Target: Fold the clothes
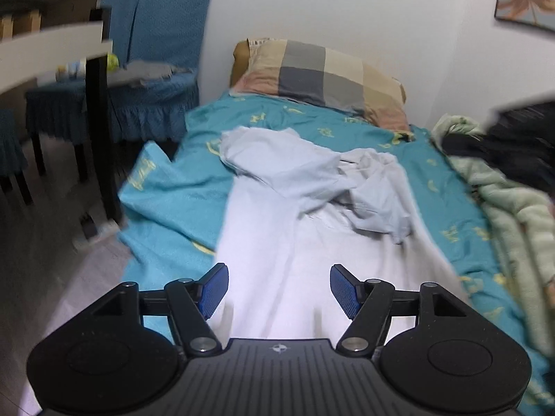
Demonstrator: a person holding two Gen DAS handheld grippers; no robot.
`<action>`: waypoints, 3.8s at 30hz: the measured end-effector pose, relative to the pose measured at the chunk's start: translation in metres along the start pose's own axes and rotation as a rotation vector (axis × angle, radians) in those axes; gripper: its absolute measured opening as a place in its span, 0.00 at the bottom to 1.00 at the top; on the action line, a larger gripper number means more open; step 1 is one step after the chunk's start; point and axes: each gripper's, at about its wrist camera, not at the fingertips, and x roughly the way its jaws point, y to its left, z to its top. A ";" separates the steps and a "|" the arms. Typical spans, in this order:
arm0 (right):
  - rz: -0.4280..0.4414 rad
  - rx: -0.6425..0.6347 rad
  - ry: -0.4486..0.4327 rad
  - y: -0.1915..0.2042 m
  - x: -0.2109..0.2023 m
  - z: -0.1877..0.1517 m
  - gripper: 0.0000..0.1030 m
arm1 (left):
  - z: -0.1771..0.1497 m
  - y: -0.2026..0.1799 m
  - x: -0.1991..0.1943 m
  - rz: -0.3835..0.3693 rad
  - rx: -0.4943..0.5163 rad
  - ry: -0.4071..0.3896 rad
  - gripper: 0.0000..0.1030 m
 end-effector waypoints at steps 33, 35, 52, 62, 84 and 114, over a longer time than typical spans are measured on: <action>-0.013 0.141 0.089 -0.037 -0.126 -0.079 0.40 | -0.033 0.043 -0.075 0.167 -0.061 0.360 0.69; 0.001 0.160 0.081 -0.040 -0.127 -0.079 0.58 | -0.037 0.041 -0.072 0.162 -0.054 0.401 0.69; -0.036 0.260 0.094 -0.063 -0.123 -0.076 0.58 | -0.055 -0.013 -0.074 0.206 0.256 0.532 0.03; -0.107 0.383 0.071 -0.092 -0.136 -0.078 0.58 | -0.057 -0.107 -0.100 0.132 0.487 0.447 0.02; -0.096 0.427 0.137 -0.100 -0.123 -0.085 0.58 | -0.051 -0.033 -0.104 -0.005 0.182 0.390 0.54; 0.178 0.446 0.312 -0.071 0.192 -0.036 0.57 | -0.094 -0.045 -0.070 0.176 0.155 0.506 0.32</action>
